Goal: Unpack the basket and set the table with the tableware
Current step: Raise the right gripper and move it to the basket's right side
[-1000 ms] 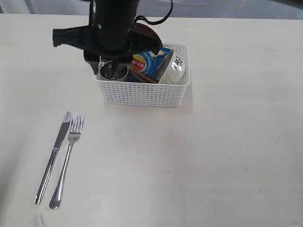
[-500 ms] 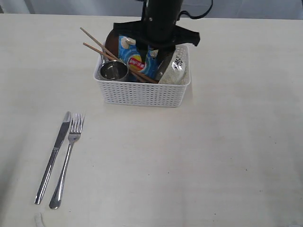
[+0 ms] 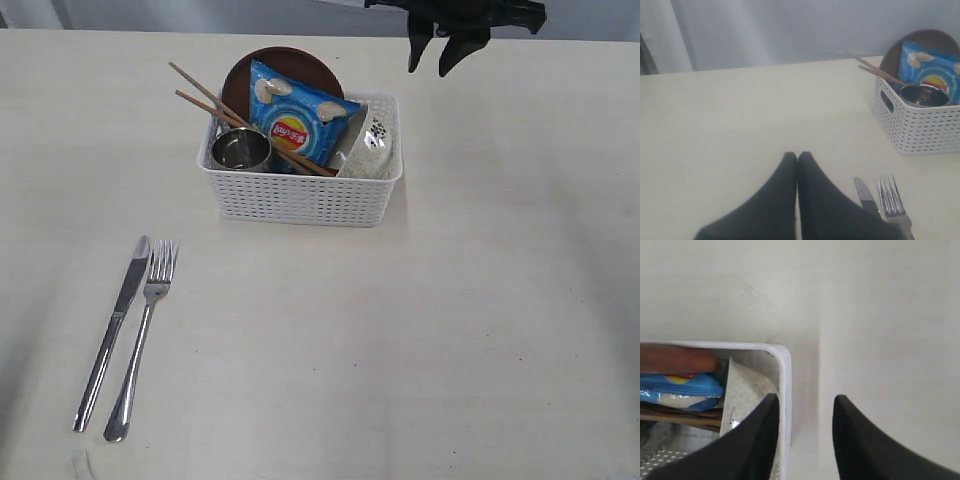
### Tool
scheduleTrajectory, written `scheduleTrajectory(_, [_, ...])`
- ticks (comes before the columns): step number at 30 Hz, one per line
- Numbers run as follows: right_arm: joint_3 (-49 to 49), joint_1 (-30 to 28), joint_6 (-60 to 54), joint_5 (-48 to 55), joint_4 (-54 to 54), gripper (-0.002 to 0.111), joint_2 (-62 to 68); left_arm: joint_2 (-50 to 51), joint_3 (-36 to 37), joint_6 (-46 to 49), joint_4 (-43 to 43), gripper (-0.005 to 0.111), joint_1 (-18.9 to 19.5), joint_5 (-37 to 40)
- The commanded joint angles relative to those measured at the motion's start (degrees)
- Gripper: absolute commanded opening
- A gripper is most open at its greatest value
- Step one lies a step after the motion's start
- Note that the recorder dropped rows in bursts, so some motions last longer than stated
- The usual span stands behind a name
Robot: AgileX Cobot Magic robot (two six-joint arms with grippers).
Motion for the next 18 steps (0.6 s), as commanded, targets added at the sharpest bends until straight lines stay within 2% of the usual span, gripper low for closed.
scheduleTrajectory(1, [-0.2, -0.4, -1.2, 0.4, 0.6, 0.035, 0.8, -0.1, 0.1, -0.3, -0.1, 0.000, -0.3, -0.5])
scheduleTrajectory(18, [-0.2, -0.5, -4.4, -2.7, 1.6, 0.035, 7.0, -0.1, 0.1, -0.3, -0.1, 0.000, -0.3, -0.5])
